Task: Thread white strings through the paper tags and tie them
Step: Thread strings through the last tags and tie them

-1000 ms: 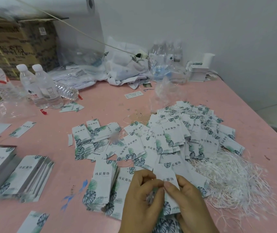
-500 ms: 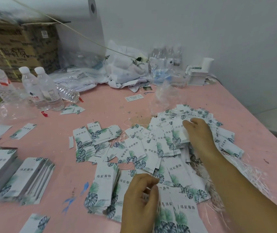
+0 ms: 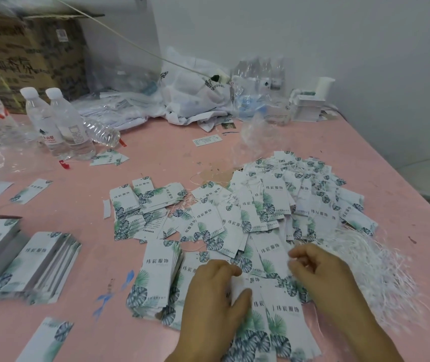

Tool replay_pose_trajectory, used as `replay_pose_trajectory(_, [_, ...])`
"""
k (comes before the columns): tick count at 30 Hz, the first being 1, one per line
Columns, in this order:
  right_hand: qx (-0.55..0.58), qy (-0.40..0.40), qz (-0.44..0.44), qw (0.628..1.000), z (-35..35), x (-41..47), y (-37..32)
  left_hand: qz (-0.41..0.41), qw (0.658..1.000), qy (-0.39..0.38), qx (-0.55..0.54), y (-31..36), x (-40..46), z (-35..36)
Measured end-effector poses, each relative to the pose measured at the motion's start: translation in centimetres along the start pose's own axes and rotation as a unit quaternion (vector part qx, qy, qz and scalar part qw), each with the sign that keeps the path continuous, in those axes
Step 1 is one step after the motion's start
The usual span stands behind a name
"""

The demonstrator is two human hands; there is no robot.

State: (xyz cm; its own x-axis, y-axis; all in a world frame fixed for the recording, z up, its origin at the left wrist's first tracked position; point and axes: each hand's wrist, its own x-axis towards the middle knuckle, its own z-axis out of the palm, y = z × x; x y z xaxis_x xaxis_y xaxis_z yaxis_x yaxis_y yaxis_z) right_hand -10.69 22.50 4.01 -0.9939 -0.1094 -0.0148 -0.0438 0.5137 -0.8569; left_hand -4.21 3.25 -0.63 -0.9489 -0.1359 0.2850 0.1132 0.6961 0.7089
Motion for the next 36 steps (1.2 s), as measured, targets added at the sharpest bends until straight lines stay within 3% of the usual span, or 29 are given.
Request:
replay_pose_trajectory(2, [-0.089, -0.096, 0.025, 0.991, -0.6, -0.5, 0.3, 0.005, 0.998, -0.043, 0.043, -0.2, -0.1, 0.2])
replay_pose_trajectory(5, [-0.275, -0.234, 0.025, 0.932, -1.2, -0.7, 0.8, 0.004, 0.993, -0.087, 0.085, -0.1, -0.1, 0.4])
replay_pose_trajectory(7, [-0.328, -0.260, -0.002, 0.908, -0.9, -0.8, 0.6, -0.001, 0.994, -0.081, 0.077, -0.1, 0.0, 0.3])
replay_pose_trajectory(12, [-0.332, -0.268, -0.034, 0.904, 0.2, -0.8, 0.3, 0.021, 0.991, -0.100, 0.087, -0.5, 0.0, 0.1])
replay_pose_trajectory(20, [-0.130, -0.193, -0.002, 0.973, 2.4, -1.2, 1.0, 0.001, 0.996, -0.064, 0.056, -0.5, 0.2, 0.2])
replay_pose_trajectory(25, [-0.099, -0.139, 0.005, 0.985, 2.4, -0.7, 1.8, -0.013, 0.998, -0.052, 0.023, -0.2, 0.2, 0.1])
replay_pose_trajectory(31, [-0.055, -0.095, -0.065, 0.992, 2.6, -0.7, 1.8, -0.050, 0.997, -0.004, -0.065, 0.6, 0.0, -0.6])
replay_pose_trajectory(34, [0.130, -0.121, 0.004, 0.984, 2.1, -0.6, 1.6, -0.117, 0.966, -0.001, -0.232, 1.3, -0.2, -0.9])
replay_pose_trajectory(36, [0.227, -0.150, 0.034, 0.962, 2.0, -0.8, 1.5, -0.187, 0.903, -0.054, -0.382, 1.4, -0.1, -0.8])
